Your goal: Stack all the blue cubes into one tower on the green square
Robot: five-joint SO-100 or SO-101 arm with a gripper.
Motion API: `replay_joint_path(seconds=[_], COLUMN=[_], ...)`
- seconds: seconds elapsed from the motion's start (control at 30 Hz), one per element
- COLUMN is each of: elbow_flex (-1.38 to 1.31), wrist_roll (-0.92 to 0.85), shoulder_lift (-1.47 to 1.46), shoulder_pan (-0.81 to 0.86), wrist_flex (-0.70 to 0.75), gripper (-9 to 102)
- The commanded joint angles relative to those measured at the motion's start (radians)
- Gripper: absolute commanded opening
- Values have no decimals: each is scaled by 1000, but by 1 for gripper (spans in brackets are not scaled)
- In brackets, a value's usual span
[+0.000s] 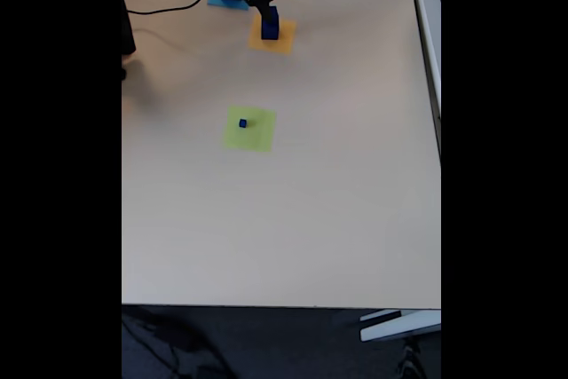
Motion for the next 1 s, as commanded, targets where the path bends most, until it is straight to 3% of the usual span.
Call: replay_joint_path(seconds=[0.0, 0.5, 0.97], elbow_flex=[-6, -14, -268], wrist_roll=[-2, -28, -364], shoulder_lift=[89, 87, 67], shoulder_pan=[-8, -11, 5], wrist_flex=[-14, -29, -29], gripper=[13, 18, 29])
